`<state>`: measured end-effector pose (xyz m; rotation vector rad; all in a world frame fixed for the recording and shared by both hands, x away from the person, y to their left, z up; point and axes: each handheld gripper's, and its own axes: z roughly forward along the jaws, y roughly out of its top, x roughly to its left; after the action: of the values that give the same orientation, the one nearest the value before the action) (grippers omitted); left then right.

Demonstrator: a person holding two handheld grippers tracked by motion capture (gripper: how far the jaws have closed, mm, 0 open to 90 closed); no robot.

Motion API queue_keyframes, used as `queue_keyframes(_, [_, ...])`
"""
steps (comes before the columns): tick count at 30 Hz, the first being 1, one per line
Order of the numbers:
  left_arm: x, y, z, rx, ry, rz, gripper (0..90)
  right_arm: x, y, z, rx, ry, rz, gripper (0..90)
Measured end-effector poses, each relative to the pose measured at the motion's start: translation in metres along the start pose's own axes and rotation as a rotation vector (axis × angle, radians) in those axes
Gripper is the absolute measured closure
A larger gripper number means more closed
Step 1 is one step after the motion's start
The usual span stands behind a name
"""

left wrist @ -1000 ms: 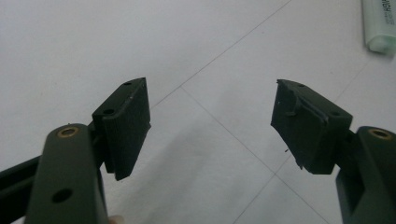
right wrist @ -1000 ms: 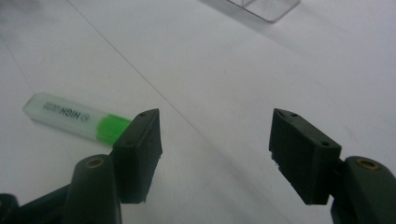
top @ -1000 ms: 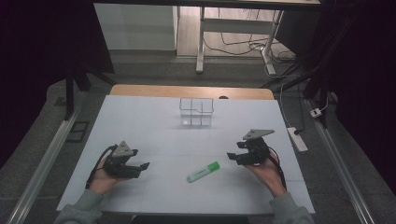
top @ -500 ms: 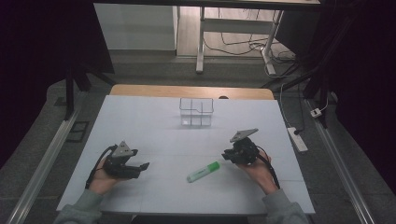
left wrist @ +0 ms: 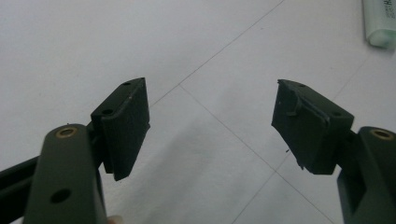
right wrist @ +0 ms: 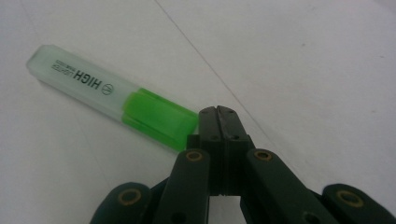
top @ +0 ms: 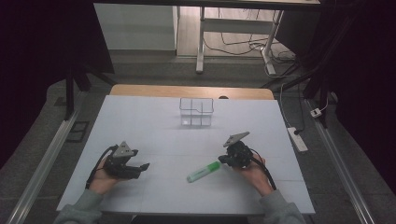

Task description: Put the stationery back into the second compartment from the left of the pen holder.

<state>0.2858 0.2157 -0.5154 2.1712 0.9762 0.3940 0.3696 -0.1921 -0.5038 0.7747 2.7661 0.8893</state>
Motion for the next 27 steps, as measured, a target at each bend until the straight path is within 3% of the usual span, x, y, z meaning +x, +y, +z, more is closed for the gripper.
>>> queue_keyframes(11, [-0.001, 0.000, 0.001, 0.005, -0.002, 0.003, 27.1, 0.009, 0.003, 0.006, -0.007, 0.037, -0.005, 89.0])
queue_keyframes(27, [-0.002, 0.001, 0.003, 0.016, -0.006, 0.014, 26.5, 0.031, 0.011, 0.016, -0.035, 0.128, -0.019, 89.0])
